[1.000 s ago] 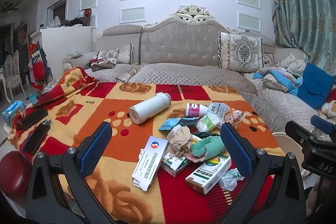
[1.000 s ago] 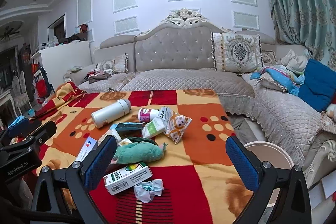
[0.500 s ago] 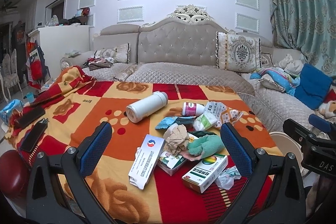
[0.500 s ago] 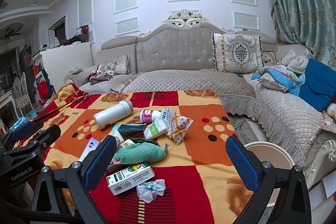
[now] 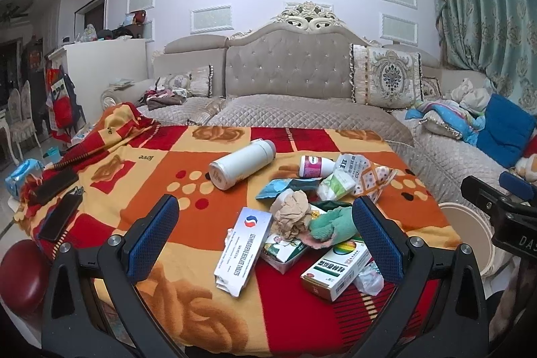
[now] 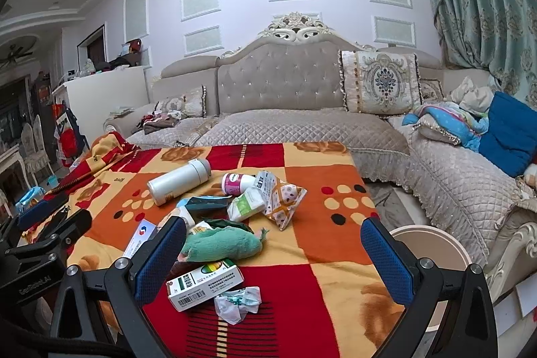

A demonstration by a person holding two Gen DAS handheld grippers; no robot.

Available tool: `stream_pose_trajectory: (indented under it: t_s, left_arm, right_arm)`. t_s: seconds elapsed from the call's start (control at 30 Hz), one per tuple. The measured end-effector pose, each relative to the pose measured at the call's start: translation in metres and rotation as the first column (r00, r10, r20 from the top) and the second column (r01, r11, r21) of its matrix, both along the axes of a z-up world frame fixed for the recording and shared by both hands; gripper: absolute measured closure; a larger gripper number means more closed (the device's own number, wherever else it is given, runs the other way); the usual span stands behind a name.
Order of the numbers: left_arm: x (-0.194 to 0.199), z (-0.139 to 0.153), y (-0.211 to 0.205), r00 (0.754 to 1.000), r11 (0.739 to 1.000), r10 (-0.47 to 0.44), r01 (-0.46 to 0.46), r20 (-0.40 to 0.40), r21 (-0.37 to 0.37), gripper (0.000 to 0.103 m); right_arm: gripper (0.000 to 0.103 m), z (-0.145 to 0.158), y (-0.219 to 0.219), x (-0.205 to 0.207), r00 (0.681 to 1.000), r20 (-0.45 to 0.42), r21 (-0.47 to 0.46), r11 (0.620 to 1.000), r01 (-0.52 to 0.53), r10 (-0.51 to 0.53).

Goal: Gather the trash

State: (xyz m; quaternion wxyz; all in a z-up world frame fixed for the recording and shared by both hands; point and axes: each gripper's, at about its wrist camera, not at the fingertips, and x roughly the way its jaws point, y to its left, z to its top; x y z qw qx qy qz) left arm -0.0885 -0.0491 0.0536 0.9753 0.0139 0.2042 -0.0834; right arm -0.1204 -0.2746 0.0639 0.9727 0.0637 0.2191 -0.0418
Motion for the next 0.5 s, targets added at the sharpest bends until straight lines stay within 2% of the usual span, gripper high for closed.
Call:
stream_pose_trajectory:
  t_s: [0.5]
  left_arm:
    - [0.0034, 0.0055, 0.0002, 1.0, 1.0, 0.002, -0.002, -0.005, -0.018, 0.0]
  right_arm:
    - [0.0, -0.0052, -0.0029, 0.0023, 1.0, -0.018, 0.0, 1.0, 0.007, -0.007]
